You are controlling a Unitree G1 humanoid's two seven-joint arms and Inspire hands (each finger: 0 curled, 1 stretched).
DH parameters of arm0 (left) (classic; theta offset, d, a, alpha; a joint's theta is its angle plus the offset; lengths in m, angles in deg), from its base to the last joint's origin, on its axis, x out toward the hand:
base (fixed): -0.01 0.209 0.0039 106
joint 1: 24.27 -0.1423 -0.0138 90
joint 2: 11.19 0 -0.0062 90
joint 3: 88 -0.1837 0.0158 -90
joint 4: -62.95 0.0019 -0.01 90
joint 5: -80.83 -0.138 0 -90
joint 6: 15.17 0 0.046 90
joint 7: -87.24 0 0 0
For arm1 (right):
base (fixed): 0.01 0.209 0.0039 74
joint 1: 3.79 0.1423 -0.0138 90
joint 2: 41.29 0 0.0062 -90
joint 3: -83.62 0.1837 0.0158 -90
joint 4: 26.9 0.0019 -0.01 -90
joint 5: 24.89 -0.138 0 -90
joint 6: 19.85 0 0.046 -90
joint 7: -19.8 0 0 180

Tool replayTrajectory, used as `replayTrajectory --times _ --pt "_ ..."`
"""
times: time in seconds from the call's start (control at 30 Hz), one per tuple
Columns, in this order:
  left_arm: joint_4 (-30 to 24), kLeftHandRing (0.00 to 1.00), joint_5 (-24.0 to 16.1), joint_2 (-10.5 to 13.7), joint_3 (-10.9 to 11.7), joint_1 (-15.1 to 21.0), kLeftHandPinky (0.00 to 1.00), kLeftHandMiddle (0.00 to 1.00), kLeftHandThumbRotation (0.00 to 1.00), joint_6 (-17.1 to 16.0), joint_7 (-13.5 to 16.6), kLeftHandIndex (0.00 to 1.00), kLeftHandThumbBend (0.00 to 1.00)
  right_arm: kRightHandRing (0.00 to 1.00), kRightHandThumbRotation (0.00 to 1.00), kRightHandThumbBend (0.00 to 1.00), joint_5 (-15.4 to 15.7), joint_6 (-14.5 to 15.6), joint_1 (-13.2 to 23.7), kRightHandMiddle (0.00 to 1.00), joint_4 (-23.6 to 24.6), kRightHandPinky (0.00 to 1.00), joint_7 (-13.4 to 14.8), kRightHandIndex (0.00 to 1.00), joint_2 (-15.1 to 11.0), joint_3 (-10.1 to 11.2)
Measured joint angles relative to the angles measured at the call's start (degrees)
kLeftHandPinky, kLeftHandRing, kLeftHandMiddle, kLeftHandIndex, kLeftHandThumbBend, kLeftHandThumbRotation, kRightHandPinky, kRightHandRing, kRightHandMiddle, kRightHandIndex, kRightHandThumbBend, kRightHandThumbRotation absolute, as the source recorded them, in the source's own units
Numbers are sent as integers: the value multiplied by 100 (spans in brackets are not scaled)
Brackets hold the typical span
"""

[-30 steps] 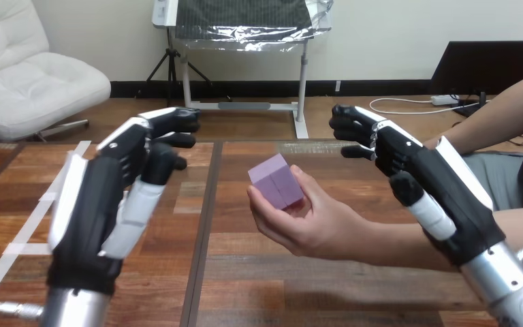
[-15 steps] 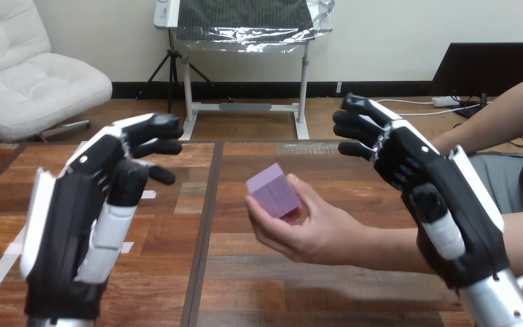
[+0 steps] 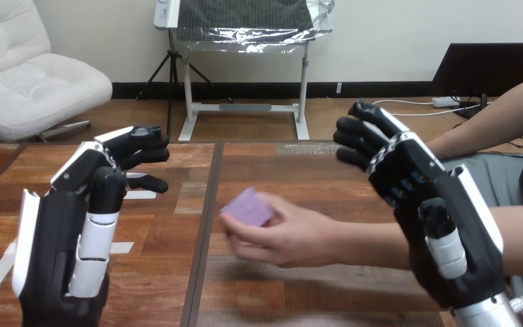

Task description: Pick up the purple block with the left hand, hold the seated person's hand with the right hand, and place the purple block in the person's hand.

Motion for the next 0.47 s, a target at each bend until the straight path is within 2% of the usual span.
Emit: replayTrajectory --times 0.47 --pt "-1 72 -55 -39 -106 4 58 71 94 19 29 66 55 88 85 93 -6 107 -190 87 124 85 -41 89 131 -145"
